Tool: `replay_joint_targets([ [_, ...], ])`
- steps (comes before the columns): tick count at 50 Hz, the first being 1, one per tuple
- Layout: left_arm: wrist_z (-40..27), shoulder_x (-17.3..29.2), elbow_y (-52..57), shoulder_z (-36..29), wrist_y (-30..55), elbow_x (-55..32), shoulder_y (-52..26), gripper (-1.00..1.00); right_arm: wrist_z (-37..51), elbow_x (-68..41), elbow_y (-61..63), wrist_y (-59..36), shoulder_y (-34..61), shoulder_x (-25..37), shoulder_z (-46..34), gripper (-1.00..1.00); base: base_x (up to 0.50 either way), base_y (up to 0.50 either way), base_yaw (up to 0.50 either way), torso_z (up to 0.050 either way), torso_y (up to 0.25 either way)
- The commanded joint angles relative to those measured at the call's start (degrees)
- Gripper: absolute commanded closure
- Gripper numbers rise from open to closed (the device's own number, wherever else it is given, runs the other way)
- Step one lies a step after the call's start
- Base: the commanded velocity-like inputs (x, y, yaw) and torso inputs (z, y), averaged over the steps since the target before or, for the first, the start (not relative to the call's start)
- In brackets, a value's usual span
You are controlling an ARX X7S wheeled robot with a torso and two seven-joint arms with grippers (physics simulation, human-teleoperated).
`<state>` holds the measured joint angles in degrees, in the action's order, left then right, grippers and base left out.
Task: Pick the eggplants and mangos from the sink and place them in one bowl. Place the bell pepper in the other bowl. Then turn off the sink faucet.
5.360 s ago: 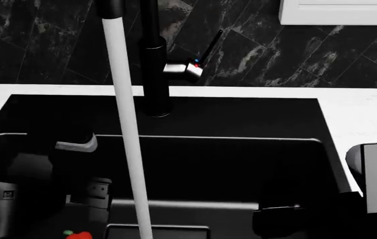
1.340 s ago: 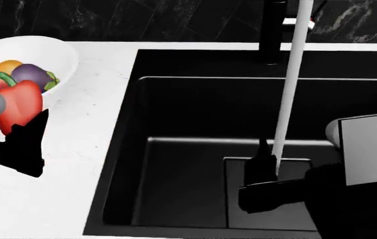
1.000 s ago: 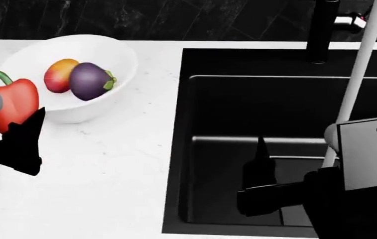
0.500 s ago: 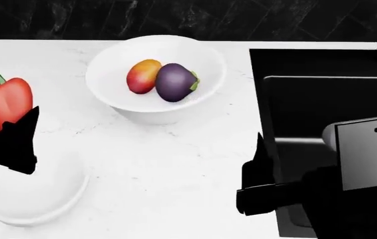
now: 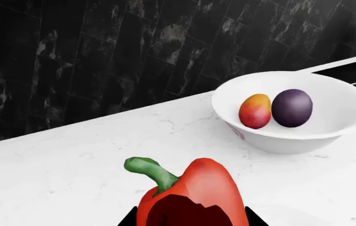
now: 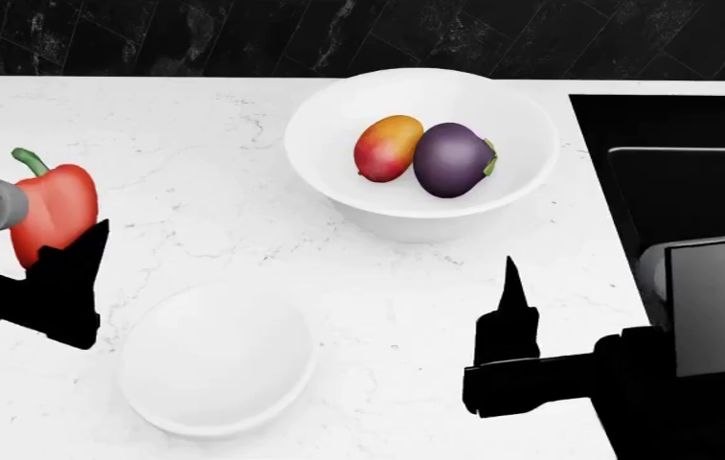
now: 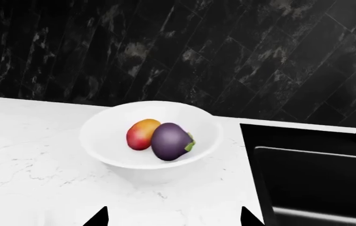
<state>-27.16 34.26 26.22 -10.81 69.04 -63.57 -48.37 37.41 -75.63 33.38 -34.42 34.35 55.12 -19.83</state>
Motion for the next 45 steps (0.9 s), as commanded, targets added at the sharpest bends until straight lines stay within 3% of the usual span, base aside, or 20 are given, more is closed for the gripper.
replay_joint_targets([
  [1,0.7,-4.7,-2.7,-0.1,1.2,-6.5,-2.5,1.0,0.1,-0.1,0.2,1.6,-2.0,-0.2,1.7,-1.0,0.0,0.0,0.0,0.0,0.0],
  [3,0.2,-7.1,-3.5,-0.2,2.8,-10.4,-4.3,1.0,-0.1,0.5,0.3,2.7,-2.5,-0.3,2.3,-1.0,0.0,0.0,0.0,0.0,0.0],
  [7,1.7,-10.4,-6.4,-5.0,3.6,-8.3,-7.2,1.0,0.1,-0.3,0.3,1.4,-0.6,-0.6,1.8,-1.0,0.0,0.0,0.0,0.0,0.0],
  [15,-0.9,-14.3,-12.6,-6.9,5.3,-9.3,-7.4,1.0,-0.2,-0.1,0.3,2.3,-2.1,-0.6,2.0,-1.0,0.0,0.0,0.0,0.0,0.0],
  [20,-2.8,-14.9,-14.1,-6.8,6.4,-10.8,-7.3,1.0,-0.5,0.1,-0.1,2.3,-2.1,-1.1,1.7,-1.0,0.0,0.0,0.0,0.0,0.0],
  [45,0.4,-14.2,-18.0,-10.3,1.9,-5.4,-4.7,1.0,-0.5,0.8,-0.4,4.2,-4.2,-1.3,2.5,-1.0,0.0,0.0,0.0,0.0,0.0],
])
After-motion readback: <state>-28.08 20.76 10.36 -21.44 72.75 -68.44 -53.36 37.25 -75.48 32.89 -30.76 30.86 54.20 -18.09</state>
